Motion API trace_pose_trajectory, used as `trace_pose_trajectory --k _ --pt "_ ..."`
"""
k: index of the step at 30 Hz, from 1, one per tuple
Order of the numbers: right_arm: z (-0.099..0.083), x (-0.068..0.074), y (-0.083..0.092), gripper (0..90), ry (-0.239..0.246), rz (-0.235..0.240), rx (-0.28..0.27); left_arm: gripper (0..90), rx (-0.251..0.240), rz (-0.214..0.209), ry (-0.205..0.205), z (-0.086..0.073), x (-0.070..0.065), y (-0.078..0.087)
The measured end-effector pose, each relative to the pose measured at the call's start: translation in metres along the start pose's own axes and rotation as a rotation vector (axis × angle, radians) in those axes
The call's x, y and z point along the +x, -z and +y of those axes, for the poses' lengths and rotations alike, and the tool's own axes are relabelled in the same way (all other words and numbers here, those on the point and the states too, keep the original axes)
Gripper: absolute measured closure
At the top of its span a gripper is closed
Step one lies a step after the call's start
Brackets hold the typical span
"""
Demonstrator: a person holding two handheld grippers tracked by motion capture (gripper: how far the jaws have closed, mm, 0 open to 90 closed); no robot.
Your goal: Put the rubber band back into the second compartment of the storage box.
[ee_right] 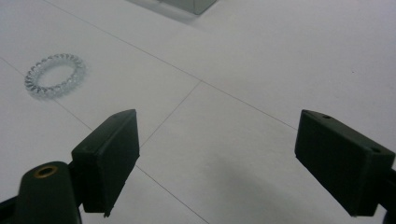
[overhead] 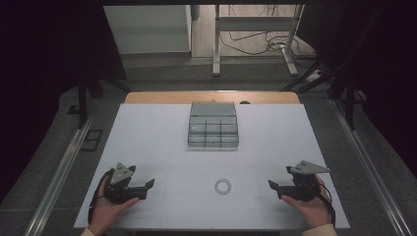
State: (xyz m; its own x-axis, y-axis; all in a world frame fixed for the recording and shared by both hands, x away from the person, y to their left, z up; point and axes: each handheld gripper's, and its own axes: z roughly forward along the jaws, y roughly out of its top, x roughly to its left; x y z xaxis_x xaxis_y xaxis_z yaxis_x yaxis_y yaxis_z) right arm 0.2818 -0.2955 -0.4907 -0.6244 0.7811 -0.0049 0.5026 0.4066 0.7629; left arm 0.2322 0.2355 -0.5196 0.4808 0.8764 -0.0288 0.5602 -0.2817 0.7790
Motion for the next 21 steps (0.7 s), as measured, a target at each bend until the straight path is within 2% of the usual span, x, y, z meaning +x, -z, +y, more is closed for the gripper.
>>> trace_pose_trajectory --k 7,13,21 --pt "0.008 0.006 0.003 14.9 0.019 0.019 0.013 15.3 0.002 0.002 -0.001 0.0 0.0 -0.001" --pt "0.016 0.01 0.006 14.9 0.009 0.024 0.02 15.2 0.004 0.003 -0.002 0.0 0.0 -0.001" --pt "0.027 0.014 0.01 16.1 0.019 0.033 0.04 15.2 0.004 -0.001 -0.004 0.001 -0.001 -0.002"
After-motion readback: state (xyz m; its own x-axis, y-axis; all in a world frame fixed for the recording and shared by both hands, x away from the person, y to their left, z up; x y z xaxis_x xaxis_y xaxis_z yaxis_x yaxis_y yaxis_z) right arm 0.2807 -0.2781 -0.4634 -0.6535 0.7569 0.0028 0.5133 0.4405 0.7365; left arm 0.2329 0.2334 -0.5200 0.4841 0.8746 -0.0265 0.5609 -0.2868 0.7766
